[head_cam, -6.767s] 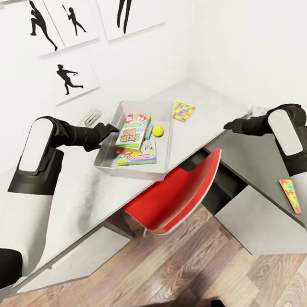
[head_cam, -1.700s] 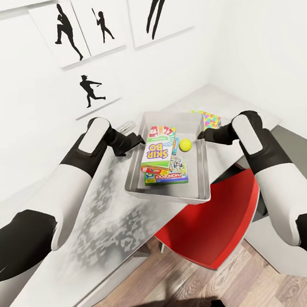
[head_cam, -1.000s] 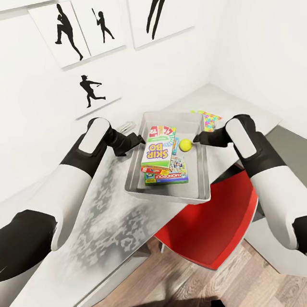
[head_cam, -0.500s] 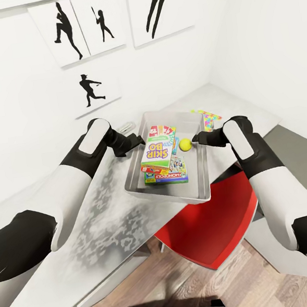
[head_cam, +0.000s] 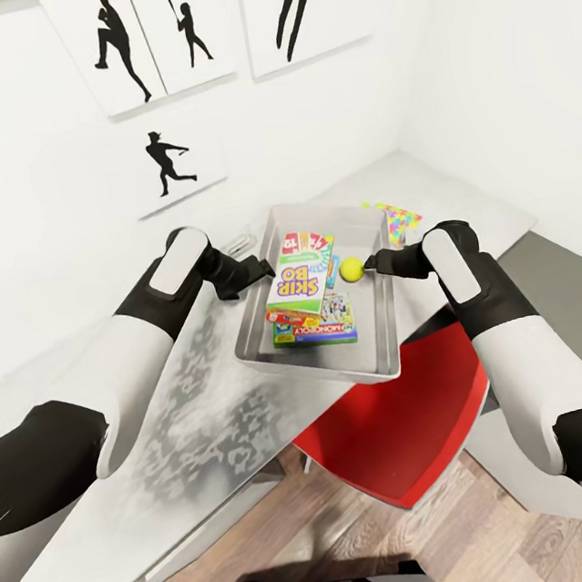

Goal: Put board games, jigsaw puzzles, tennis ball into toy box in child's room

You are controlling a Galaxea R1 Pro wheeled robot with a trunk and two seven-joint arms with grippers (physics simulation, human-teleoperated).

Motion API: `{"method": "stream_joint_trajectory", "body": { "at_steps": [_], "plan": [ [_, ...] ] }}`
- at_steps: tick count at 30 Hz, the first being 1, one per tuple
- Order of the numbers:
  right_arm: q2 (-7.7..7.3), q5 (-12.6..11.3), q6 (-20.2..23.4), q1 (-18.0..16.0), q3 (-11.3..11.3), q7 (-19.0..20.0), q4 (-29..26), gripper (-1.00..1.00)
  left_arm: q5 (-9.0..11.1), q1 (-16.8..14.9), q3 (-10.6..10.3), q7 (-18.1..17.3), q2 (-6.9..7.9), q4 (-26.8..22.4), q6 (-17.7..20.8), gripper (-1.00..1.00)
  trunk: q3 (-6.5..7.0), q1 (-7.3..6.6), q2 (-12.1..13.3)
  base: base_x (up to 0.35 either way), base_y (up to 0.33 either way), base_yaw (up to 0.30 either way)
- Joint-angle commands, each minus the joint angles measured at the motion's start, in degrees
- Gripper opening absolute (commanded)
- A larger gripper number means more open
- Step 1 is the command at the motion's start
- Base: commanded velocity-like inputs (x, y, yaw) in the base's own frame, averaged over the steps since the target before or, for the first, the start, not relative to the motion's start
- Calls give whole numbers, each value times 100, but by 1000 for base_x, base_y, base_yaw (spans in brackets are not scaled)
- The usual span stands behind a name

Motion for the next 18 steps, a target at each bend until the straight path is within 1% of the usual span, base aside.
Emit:
{"method": "stream_joint_trajectory", "body": {
  "at_steps": [1, 18],
  "plan": [
    [-6, -58, 7, -6, 18, -58, -4, 100, 60, 0, -13, 60, 2, -4, -6, 100, -13, 3, -10, 0, 0, 0],
    [-6, -65, 3, -6, 17, -58, 69, 100, 53, 173, -29, 64, 12, -4, -20, 100, -36, 3, -10, 0, 0, 0]
  ]
}}
